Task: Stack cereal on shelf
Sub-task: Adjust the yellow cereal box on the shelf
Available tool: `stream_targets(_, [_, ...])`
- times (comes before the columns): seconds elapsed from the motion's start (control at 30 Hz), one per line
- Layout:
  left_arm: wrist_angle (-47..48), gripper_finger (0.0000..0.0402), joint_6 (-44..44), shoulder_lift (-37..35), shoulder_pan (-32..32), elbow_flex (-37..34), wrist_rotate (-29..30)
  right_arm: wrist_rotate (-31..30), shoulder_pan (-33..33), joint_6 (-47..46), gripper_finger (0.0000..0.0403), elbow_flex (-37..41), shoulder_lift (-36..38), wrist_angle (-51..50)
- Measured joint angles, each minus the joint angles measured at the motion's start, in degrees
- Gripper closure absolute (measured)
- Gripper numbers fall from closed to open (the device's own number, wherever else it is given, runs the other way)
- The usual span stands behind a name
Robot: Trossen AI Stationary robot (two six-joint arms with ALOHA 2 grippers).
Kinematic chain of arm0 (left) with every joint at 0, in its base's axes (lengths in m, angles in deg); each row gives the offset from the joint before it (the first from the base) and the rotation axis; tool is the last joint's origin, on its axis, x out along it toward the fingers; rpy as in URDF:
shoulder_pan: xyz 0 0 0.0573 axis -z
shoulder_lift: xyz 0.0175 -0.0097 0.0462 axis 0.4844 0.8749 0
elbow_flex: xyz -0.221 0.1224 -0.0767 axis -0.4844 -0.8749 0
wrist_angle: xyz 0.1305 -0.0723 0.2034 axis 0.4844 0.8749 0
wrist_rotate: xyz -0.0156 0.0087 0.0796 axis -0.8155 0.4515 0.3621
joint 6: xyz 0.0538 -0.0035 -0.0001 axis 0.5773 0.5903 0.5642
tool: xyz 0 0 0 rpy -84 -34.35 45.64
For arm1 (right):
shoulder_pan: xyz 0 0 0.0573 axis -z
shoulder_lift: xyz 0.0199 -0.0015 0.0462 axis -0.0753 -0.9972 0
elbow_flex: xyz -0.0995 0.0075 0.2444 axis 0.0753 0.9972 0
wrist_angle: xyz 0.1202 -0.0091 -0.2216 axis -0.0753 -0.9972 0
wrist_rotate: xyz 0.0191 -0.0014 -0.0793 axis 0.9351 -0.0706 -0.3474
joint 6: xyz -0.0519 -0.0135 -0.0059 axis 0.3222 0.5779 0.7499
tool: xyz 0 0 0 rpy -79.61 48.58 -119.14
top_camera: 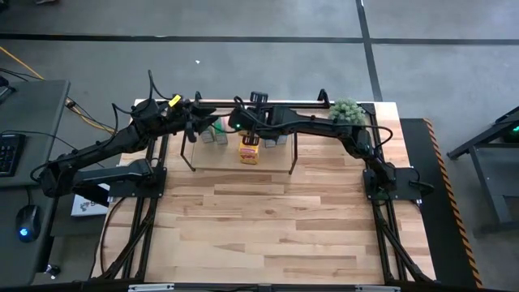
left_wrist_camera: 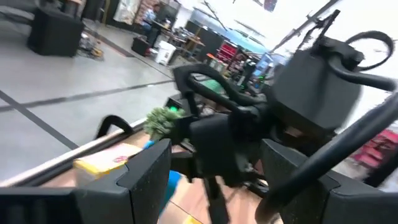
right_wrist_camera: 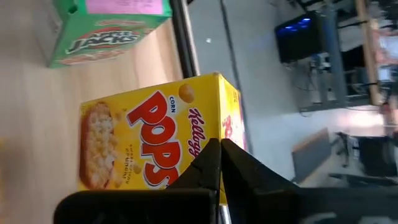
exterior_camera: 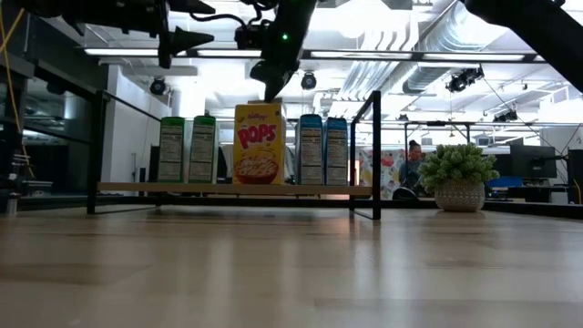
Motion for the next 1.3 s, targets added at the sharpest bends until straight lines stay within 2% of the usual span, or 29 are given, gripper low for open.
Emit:
stream_targets(0.3, [0.2,0.0165,4.9,0.0,0.0,0.0,3.0,-8.4,-2.2,-3.1,0.0403,5.1,0.6,1.0])
stream_targets(0.4, [-0.2,0.0165,6.0,-0.1,0.0,0.0,3.8,-6.3,-2.6,-3.0,0.0403,5.6,2.3,4.3])
stream_targets(0.67, [0.0,0.0165,6.4,0.0,0.1,0.0,4.8,-3.0,-3.1,-2.7,0.0403,6.5,2.6,4.1])
stream_targets(0.9, [0.3,0.0165,8.2,0.0,0.1,0.0,5.9,-3.1,-3.9,-1.4,0.0403,12.3,2.5,9.3])
stream_targets(1.3, [0.3,0.0165,10.1,0.0,0.1,0.0,6.8,-3.3,-4.7,-1.7,0.0403,12.4,2.5,9.0])
